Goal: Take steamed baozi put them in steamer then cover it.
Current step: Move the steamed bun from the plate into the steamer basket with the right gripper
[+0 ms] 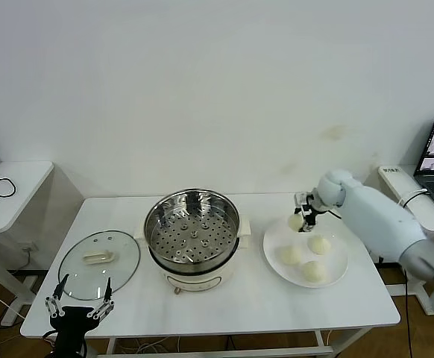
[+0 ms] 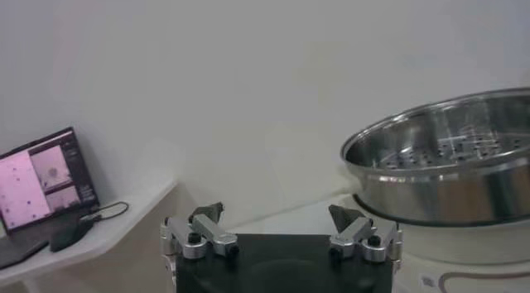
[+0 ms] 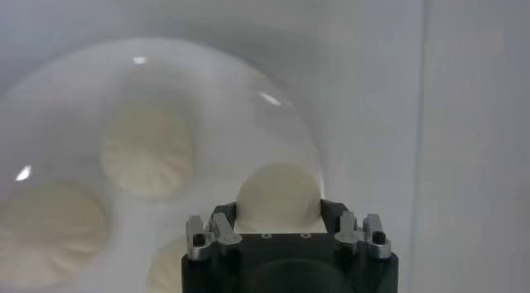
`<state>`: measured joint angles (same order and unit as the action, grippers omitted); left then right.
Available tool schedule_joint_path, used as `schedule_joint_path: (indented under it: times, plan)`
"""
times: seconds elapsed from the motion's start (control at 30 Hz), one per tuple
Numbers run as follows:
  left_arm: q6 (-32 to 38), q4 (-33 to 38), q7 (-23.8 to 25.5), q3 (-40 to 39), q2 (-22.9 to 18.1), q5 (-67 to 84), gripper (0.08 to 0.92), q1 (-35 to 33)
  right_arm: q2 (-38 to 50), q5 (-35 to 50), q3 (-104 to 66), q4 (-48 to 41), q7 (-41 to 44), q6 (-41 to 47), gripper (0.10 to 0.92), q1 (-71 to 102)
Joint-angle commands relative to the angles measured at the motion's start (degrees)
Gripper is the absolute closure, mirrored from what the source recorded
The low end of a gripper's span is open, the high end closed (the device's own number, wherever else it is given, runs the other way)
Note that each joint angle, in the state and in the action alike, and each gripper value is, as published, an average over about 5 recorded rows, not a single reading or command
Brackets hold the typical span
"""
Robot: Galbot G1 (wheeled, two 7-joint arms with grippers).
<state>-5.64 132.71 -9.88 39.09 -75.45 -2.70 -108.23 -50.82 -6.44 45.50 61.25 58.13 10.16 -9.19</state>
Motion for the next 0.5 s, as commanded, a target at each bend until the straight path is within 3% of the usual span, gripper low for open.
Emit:
schedule_joint_path:
  times: [0.03, 0.27, 0.5]
  plan:
    - [-0.1, -0.2, -0.1, -0.6, 0.4, 0.4, 0.177, 0.2, 5.2, 15.2, 11.6, 12.9, 0.2, 2.2, 0.384, -15.4]
    - [-0.1, -0.5, -0.1, -0.4, 1.0, 1.5, 0.177, 0.8, -0.1, 22.0, 17.7, 15.7, -1.8, 2.5, 0.38, -24.8]
    - [0.0, -0.8, -0.1, -0.1, 1.2, 1.9, 0.177, 1.2, -9.1, 23.3, 19.9, 15.0, -5.1, 0.4, 0.38, -24.7]
